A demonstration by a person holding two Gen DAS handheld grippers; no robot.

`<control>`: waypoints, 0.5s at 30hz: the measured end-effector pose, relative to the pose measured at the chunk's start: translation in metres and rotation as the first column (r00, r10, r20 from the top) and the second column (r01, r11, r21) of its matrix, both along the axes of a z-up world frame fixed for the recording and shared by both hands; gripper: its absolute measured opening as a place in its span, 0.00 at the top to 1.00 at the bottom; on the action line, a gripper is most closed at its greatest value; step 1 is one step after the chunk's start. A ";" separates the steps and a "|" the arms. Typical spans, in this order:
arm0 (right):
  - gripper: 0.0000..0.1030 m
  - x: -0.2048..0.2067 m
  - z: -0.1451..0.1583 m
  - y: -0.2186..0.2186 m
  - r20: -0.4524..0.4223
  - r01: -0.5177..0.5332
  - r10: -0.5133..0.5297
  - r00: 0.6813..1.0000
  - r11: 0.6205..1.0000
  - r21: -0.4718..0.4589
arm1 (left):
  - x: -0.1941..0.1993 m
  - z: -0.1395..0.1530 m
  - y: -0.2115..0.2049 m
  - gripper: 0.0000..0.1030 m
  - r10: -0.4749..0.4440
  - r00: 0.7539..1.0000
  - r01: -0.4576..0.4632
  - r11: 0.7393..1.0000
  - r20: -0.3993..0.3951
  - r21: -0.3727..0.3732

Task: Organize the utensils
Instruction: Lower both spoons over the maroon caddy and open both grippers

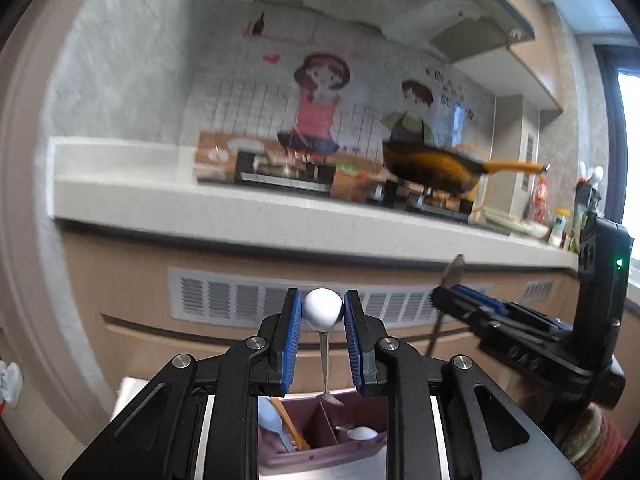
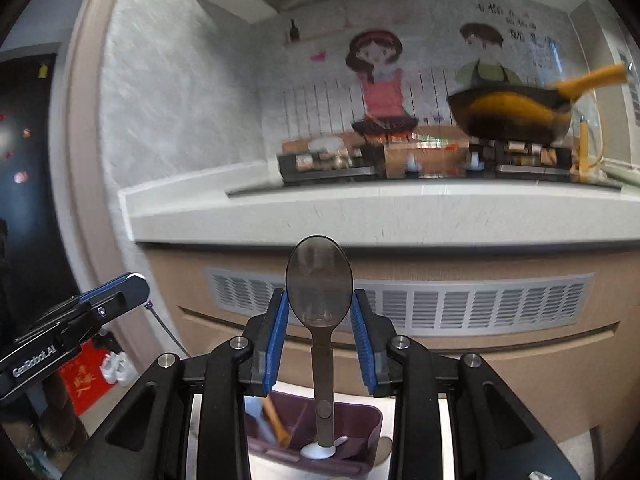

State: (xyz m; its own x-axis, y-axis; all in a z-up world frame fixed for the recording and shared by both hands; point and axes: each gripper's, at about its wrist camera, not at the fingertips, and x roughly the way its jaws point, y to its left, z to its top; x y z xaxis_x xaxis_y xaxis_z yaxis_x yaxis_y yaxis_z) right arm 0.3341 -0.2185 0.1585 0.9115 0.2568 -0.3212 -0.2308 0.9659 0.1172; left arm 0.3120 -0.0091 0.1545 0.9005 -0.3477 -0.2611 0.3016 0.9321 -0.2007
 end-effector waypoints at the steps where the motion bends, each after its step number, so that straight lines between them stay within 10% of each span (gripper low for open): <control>1: 0.71 0.011 -0.011 0.001 -0.024 0.006 -0.006 1.000 1.000 -0.005 | 0.011 -0.011 -0.004 0.78 -0.008 1.000 0.008 1.000 -0.023 0.001; 10: 0.70 0.058 -0.090 0.009 -0.242 -0.014 -0.006 0.970 0.997 -0.079 | 0.074 -0.090 -0.023 0.77 -0.088 0.963 0.091 0.996 -0.254 0.002; 15: 0.70 0.052 -0.099 -0.003 -0.315 -0.039 0.019 0.949 0.998 -0.058 | 0.068 -0.091 -0.005 0.58 -0.089 0.958 0.084 0.996 -0.271 -0.030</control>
State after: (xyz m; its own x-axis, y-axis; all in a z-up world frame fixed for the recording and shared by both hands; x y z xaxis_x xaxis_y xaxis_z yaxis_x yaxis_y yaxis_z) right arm 0.3858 -0.2212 0.0597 0.7540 0.2520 -0.6066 -0.2202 0.9670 0.1280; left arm 0.3804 -0.0138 0.0634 0.7628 -0.4279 -0.4847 0.3123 0.9003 -0.3033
